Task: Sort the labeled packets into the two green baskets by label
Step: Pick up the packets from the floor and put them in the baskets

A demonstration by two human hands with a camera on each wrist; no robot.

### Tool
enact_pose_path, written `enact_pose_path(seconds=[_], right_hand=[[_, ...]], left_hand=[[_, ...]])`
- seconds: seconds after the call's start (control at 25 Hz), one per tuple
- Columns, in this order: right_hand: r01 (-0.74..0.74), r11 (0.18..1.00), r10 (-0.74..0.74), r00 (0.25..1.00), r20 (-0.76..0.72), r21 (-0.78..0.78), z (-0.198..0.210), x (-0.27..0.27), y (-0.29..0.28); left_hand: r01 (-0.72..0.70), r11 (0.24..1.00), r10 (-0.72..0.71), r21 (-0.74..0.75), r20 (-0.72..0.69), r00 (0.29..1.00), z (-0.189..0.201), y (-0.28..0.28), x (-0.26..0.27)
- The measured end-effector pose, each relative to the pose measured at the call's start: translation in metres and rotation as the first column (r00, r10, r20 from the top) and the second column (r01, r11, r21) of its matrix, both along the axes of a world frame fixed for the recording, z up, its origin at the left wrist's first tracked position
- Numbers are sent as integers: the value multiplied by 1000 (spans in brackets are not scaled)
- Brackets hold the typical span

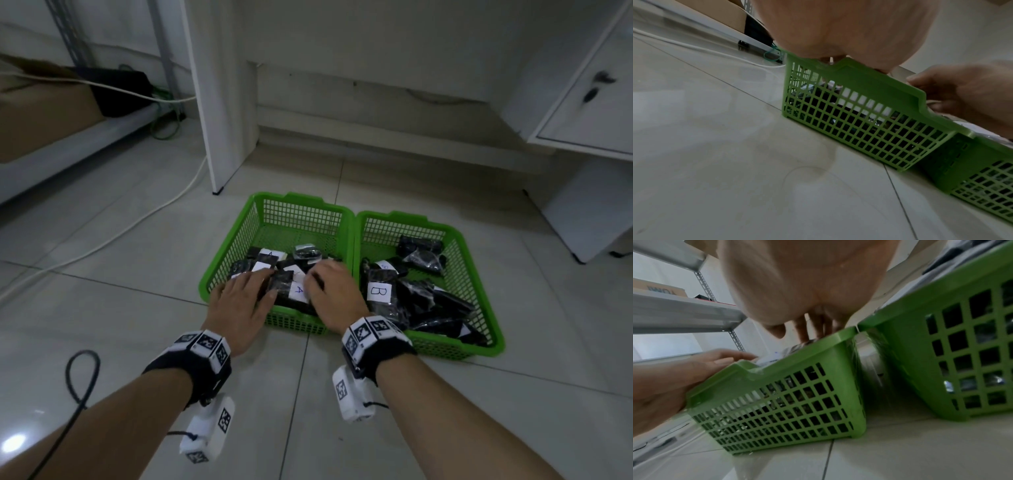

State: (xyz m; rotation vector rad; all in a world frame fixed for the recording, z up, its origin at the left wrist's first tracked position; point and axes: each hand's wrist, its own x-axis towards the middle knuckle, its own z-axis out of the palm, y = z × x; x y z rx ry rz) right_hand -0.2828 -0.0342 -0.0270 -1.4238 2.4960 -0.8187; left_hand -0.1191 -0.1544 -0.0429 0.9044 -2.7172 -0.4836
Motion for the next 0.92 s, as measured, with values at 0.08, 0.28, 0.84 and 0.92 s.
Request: enact_pose_path(seconds=[0.08,0.28,0.84,0.92], right_hand=[[128,984,-96,966,-240,120,-3,-11,-7],[182,840,-76,972,-222,511,7,-19,-38],[194,886,-207,978,-16,421,-1,-31,-56],[201,856,-161,979,-125,476,-4,-26,-53]], left_hand=[[27,1000,-26,-7,38,999,0,0,1],[32,999,-36,44,93,995,1,-3,0],[33,994,-49,105,148,988,7,-4,-2],[6,992,-33,124,211,977,9,-3,-6]])
